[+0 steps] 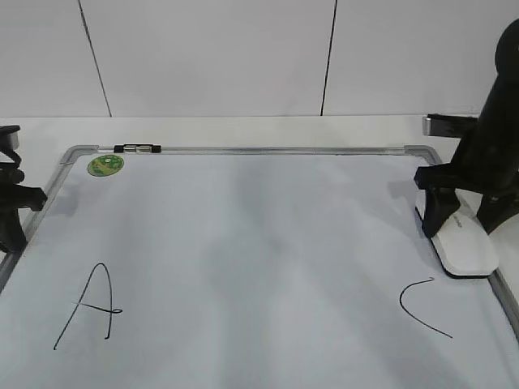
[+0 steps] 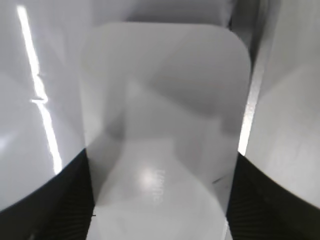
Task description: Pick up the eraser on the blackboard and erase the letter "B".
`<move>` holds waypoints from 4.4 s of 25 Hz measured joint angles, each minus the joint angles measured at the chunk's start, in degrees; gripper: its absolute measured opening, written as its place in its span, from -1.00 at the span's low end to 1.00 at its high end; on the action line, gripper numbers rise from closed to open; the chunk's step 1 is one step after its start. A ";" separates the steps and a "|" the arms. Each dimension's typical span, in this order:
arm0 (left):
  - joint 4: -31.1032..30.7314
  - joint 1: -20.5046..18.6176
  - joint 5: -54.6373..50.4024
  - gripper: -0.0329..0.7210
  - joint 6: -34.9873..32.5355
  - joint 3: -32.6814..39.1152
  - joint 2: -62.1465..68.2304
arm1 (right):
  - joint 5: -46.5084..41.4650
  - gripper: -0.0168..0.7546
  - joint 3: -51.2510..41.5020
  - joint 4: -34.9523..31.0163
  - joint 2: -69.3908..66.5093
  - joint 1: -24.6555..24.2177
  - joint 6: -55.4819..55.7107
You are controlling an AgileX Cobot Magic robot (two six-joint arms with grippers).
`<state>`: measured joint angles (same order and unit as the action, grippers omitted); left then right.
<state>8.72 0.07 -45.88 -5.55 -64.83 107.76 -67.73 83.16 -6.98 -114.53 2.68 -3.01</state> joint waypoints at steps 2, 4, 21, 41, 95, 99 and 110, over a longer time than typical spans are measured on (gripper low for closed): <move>0.08 0.00 0.00 -0.85 0.00 0.00 0.00 | 0.00 0.40 -0.04 -0.49 -0.25 -0.13 -0.12; 0.08 0.00 0.00 -0.85 0.00 0.00 0.00 | 0.00 0.40 -0.04 -0.91 -0.25 -0.23 -0.53; 0.08 0.00 0.00 -0.85 0.00 0.00 0.00 | -0.46 0.63 -0.04 -1.19 -0.25 -0.23 -0.95; 0.08 0.00 0.00 -0.73 -0.20 0.00 0.00 | -2.10 0.67 6.27 -1.19 10.30 -0.23 0.91; -4.47 0.00 -26.51 -0.31 -0.40 11.11 -74.72 | -5.12 0.56 -38.38 -2.90 99.62 -0.23 1.57; -3.94 0.00 -26.62 -0.31 -0.40 17.97 -82.64 | -5.12 0.56 -42.80 -2.32 101.90 -0.23 1.57; -2.64 0.00 -25.41 -0.31 -0.40 30.27 -103.47 | -3.94 0.56 -50.80 0.12 109.66 -0.23 -3.31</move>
<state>6.08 0.07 -71.29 -5.95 -34.56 4.29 -71.67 32.36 -6.86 -4.87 2.45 -6.32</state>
